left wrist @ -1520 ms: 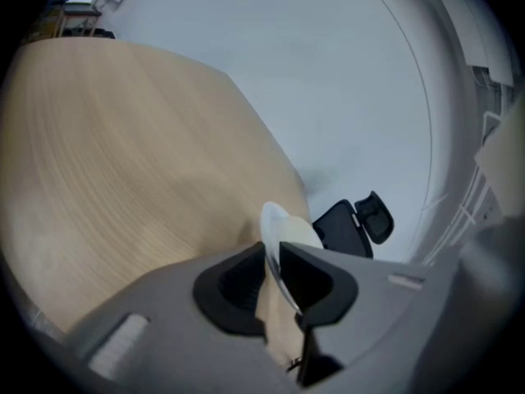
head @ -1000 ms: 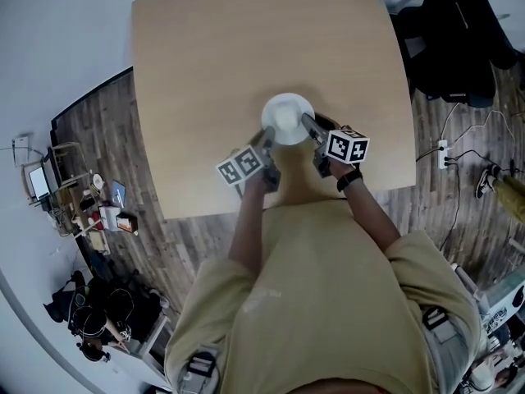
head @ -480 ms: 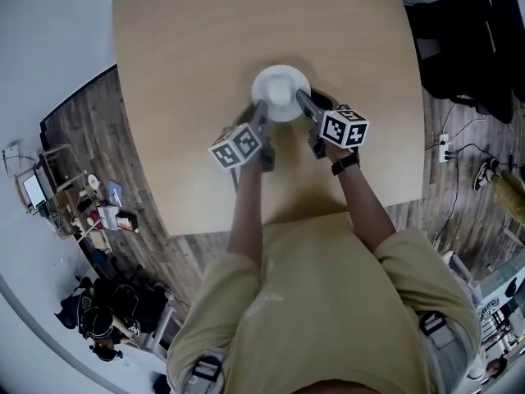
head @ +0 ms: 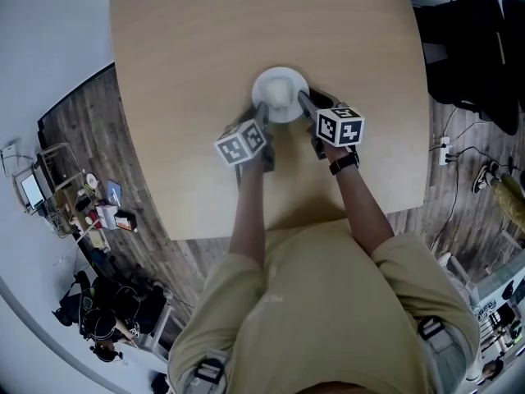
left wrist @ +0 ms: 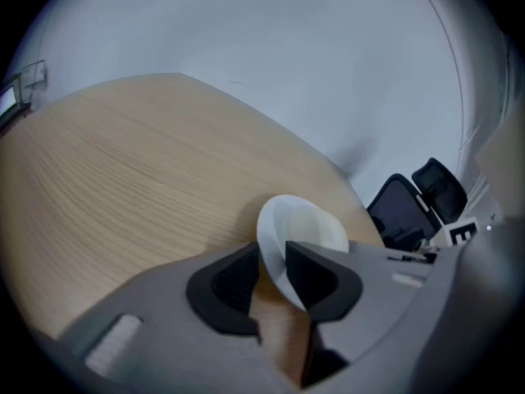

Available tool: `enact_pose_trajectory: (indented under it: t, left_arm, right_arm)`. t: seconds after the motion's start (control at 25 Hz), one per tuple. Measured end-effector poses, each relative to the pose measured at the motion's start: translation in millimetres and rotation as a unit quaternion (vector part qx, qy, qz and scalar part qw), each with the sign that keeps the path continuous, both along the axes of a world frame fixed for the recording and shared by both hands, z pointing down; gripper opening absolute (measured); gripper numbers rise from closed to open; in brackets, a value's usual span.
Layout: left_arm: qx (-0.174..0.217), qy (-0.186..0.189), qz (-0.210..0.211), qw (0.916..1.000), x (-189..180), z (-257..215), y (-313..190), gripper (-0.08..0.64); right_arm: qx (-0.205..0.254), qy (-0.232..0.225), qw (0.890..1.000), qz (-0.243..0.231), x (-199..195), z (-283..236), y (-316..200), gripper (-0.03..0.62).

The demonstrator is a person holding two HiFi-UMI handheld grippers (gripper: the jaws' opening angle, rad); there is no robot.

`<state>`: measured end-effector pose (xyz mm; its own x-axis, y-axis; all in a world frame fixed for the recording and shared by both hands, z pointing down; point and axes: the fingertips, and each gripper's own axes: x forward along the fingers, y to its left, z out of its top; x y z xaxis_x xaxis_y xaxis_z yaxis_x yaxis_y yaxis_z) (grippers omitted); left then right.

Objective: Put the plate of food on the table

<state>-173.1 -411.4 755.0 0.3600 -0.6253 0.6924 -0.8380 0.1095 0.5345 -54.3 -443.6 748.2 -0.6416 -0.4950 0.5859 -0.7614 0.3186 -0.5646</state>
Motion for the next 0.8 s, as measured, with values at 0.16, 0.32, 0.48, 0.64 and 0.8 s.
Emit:
enact_pose_trajectory:
  t: [0.16,0.32,0.48,0.64,0.8]
  left_arm:
    - [0.004,-0.039,0.013,0.9991,-2.8,-7.5,7.3,0.133]
    - [0.034,-0.046,0.005,0.9983,-6.4,-28.2,17.2,0.138]
    - [0.069,-0.053,-0.01,0.9961,-6.8,-58.4,37.3,0.138]
    - [0.12,-0.059,-0.004,0.9909,2.3,-100.8,61.0,0.138]
    - [0.185,-0.073,0.001,0.9801,20.8,-148.5,82.3,0.127]
  right_arm:
    - [0.001,0.011,1.0,0.009,7.5,-1.6,5.2,0.115]
    - [0.02,0.008,1.0,0.016,24.7,-17.7,13.8,0.115]
    - [0.05,0.004,0.999,0.012,39.4,-47.0,27.8,0.114]
    - [0.095,-0.007,0.995,0.004,45.9,-89.6,44.8,0.103]
    - [0.147,-0.021,0.989,-0.01,54.4,-135.4,65.8,0.084]
